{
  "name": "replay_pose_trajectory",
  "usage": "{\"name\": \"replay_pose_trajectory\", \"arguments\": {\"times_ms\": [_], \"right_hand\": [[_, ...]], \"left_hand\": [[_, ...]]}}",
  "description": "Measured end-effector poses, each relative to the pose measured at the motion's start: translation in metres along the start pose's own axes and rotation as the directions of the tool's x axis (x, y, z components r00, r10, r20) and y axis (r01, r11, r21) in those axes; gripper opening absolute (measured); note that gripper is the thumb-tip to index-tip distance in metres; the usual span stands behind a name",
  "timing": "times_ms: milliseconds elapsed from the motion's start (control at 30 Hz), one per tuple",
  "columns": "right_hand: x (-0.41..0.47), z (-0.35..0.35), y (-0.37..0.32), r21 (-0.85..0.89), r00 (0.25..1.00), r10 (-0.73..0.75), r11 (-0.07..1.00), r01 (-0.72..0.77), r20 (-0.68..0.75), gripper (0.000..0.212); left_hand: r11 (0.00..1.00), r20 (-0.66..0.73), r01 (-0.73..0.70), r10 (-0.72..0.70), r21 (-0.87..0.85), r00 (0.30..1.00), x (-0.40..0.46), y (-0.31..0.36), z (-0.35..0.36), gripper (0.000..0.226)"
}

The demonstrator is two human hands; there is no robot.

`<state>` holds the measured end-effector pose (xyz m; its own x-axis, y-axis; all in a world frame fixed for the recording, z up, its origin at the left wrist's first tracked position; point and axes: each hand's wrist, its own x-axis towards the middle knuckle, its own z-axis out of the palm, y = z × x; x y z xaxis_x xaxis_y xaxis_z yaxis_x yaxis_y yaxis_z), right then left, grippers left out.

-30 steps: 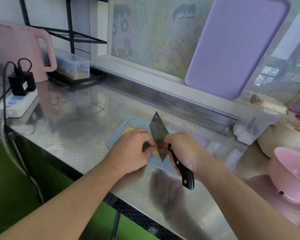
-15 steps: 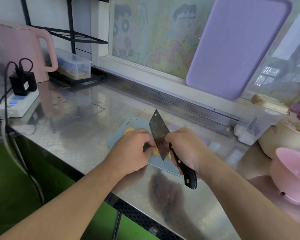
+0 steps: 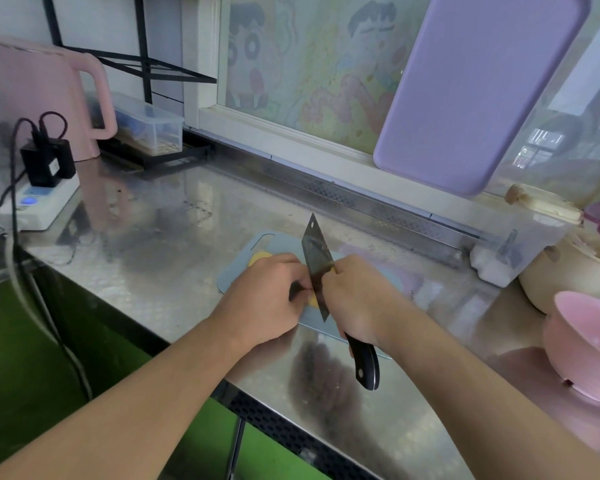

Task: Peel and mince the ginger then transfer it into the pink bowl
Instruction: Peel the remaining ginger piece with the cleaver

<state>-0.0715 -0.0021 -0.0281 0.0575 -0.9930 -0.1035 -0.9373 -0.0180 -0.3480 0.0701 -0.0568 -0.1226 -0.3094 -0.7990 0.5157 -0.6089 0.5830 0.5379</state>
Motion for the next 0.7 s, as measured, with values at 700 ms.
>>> {"name": "replay_pose_trajectory", "arguments": {"times_ms": [700], "right_hand": [[0.002,-0.005,0.014,0.263,0.989,0.149,0.955,-0.139,-0.017,0.032]], "left_hand": [[0.999,0.021,0.038,-0.038,0.010,0.999,0.000,-0.001,-0.003,0.008]]}}
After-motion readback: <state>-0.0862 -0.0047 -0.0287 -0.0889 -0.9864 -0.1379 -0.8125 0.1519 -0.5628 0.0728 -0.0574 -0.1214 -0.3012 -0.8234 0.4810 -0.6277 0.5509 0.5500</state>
